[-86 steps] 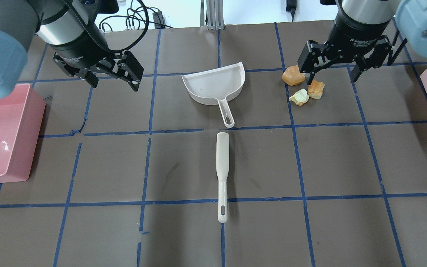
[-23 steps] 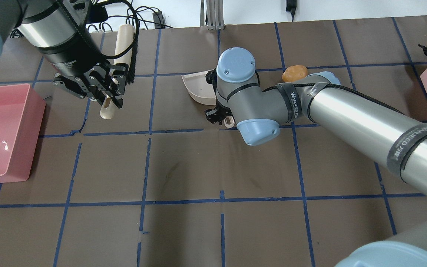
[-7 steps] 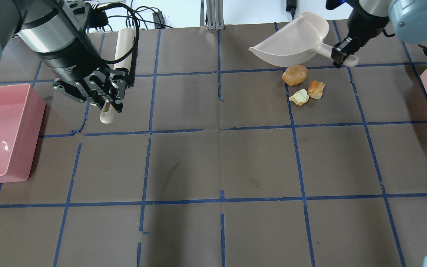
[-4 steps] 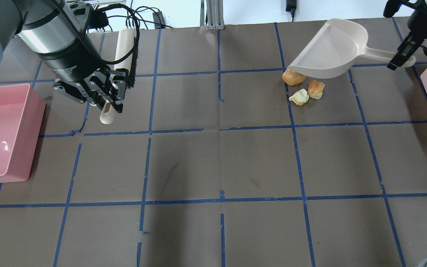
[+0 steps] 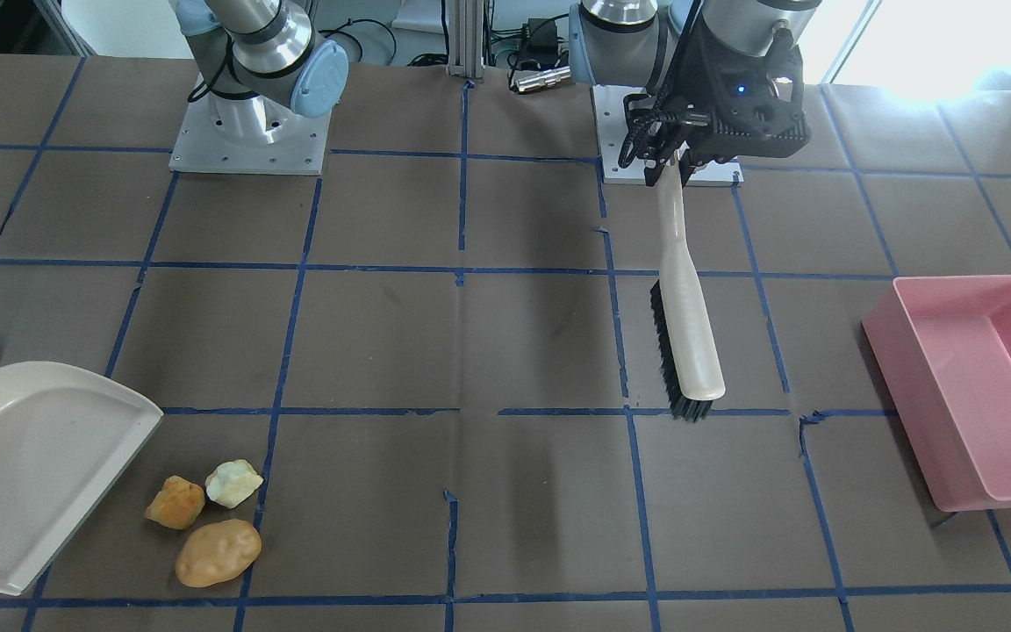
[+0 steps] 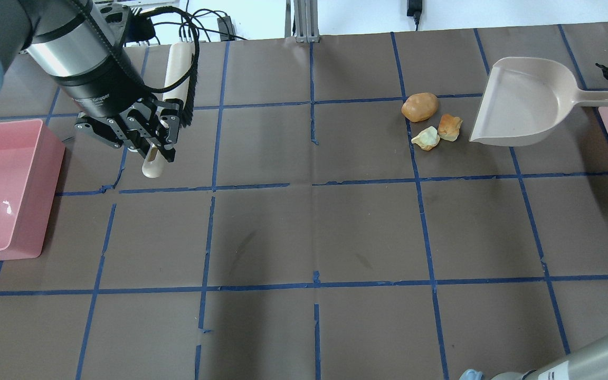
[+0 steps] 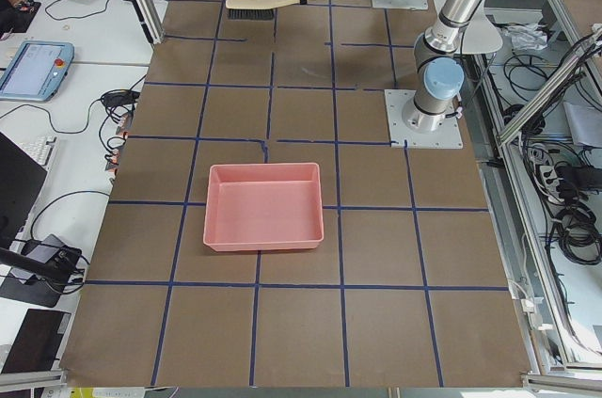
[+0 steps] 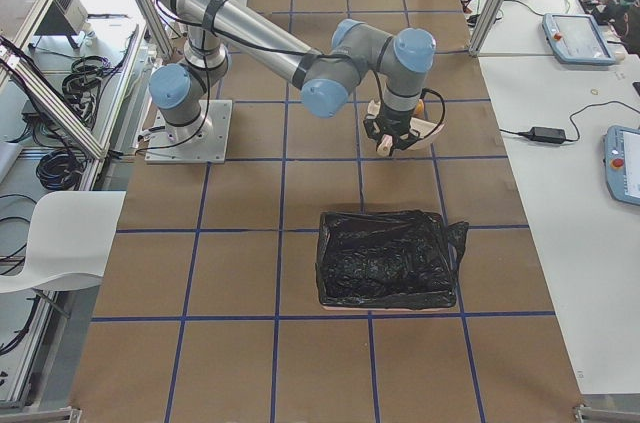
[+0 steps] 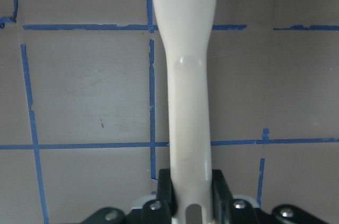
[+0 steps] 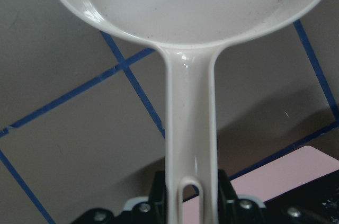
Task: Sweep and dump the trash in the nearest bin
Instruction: 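Carry the dustpan with the right gripper past the food chunks, farther side, then bring the brush with the left gripper toward the food chunks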
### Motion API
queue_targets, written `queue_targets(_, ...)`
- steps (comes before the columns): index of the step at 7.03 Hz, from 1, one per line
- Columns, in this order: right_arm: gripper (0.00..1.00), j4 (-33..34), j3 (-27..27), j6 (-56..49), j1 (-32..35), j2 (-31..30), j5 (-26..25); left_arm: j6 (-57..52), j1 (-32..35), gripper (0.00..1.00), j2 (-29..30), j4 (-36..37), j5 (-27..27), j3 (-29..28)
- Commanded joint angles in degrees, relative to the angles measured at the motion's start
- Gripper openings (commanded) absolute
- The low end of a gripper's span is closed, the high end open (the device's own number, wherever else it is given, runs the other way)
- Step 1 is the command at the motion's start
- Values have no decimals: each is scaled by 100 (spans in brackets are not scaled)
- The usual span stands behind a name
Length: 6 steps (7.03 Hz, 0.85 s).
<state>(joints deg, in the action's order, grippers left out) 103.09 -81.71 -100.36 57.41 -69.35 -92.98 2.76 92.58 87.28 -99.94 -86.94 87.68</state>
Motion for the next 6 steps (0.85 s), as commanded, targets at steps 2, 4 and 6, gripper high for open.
queue_targets(2,0,183,314,-1123,-29,615,-10,-56,-4,1,-9,-17,-7,3)
queue_targets(4,0,770,322,-2017,157,764,-123,-74,14,1,43,-34,-7,-40)
queue_targets(6,0,774,340,-1771,218,906,-54,-65,406,0,236,-306,-102,-146)
